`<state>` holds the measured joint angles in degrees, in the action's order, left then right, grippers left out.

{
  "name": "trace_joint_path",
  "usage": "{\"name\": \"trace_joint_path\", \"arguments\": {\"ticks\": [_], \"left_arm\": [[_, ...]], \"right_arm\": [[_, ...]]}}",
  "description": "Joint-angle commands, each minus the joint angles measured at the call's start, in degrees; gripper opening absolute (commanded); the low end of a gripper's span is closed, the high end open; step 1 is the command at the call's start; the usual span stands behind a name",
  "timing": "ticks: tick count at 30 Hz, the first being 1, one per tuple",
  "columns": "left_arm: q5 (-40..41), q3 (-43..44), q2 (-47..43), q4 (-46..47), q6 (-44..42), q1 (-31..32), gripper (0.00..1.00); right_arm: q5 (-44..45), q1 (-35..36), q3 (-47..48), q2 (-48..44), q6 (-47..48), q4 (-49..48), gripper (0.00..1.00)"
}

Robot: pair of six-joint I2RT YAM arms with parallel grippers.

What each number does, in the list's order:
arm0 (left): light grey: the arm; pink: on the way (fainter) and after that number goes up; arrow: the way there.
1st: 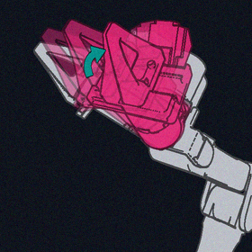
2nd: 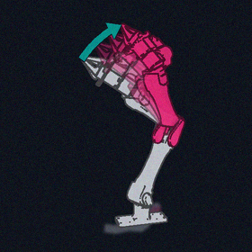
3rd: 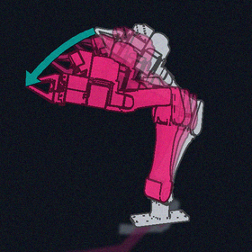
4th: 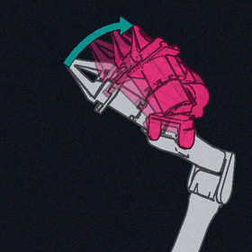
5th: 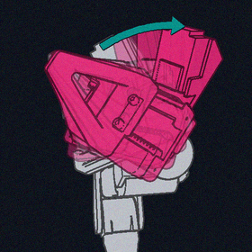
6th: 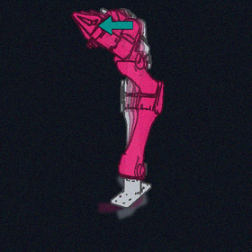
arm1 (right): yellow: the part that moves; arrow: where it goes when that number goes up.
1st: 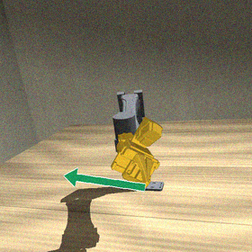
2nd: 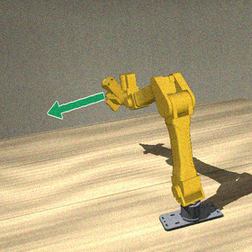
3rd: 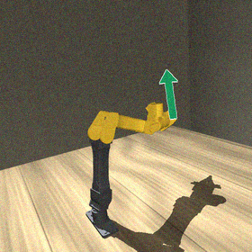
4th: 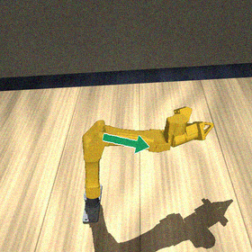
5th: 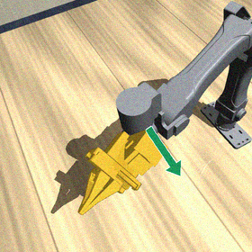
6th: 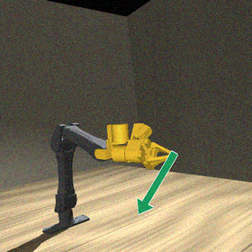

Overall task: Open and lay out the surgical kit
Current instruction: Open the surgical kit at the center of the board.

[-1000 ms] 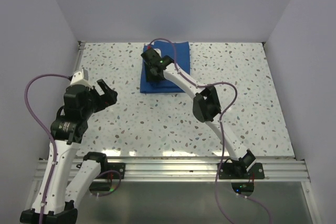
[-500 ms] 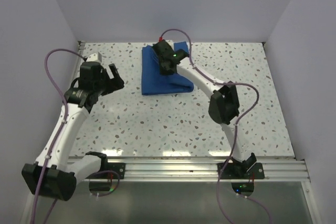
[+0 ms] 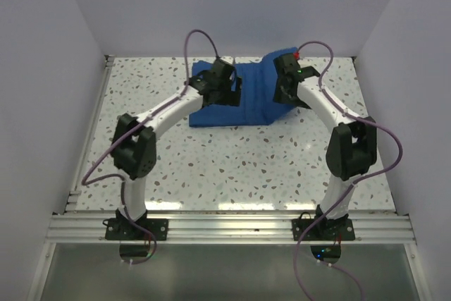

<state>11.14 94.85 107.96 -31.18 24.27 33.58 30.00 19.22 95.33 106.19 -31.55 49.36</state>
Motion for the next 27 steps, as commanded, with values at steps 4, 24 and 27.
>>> {"name": "trace_joint_path", "arguments": {"ticks": [4,24,27], "left_arm": [[4.59,14.64,15.95,-6.7,1.21,6.57,0.92],[12.76,22.14,16.35,-14.61,0.24,5.37,0.0],[14.7,15.32,6.5,-14.61,2.62,0.63,0.0]], "right_arm": [[9.02,-5.33,-4.88,-2.74,-2.03,6.8,0.99],[-2.4,-7.1,3.44,-1.88,-0.09,-0.76,0.98],[-2.75,-7.18,5.91,1.11,0.43,-2.25,0.98]]}}
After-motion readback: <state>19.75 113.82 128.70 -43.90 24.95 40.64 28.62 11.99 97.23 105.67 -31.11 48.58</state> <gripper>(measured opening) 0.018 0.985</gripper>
